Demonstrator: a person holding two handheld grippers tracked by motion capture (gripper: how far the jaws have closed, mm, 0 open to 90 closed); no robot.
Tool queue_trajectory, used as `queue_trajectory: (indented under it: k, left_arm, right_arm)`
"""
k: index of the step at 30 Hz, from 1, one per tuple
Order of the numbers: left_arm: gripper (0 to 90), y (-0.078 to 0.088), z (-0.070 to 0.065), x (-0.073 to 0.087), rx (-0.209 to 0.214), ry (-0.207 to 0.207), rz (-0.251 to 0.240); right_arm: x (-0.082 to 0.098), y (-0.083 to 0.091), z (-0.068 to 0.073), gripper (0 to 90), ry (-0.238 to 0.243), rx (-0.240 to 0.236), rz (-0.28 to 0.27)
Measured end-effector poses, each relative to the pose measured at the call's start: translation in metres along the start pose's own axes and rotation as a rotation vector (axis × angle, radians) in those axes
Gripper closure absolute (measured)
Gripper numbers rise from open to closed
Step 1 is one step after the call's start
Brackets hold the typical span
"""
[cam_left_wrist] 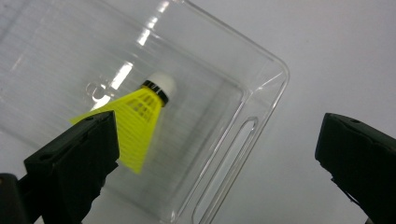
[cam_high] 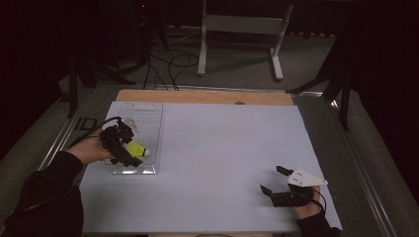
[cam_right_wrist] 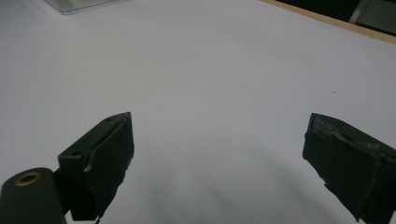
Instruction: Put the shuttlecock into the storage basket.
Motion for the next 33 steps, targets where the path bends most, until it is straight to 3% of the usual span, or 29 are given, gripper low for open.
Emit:
queue_trajectory:
  k: [7, 9, 15, 23, 33]
  left_arm:
    - [0.1, 0.007, -0.004, -0.009, 0.003, 0.013, -0.042]
    - [0.1, 0.009, -0.005, -0.011, -0.022, 0.001, -0.058]
    - [0.0, 0.013, -0.012, -0.020, -0.025, -0.013, -0.092]
    - [0.0, 0.015, -0.027, -0.038, -0.037, -0.069, -0.118]
    - [0.0, 0.019, -0.043, -0.060, -0.009, -0.123, -0.172]
  right_arm:
    - [0.000, 0.000, 0.000, 9.0, -0.001, -0.001, -0.001]
    - [0.000, 0.000, 0.000, 9.0, -0.001, -0.001, -0.001]
    - [0.000, 0.000, 0.000, 9.0, -0.001, -0.001, -0.001]
    - [0.000, 0.000, 0.000, 9.0, -0.001, -0.002, 0.000]
    - [0.000, 0.001, 0.000, 9.0, -0.001, -0.001, -0.003]
Point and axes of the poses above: each handheld gripper's, and its own axes: y roughly backward along the jaws, x roughly out of its underside, z roughly to its left, the point moved 5 cm from there along -y, roughly forward along the jaws, and after that the axes turned 11 degrees about z, right-handed, at the moved point
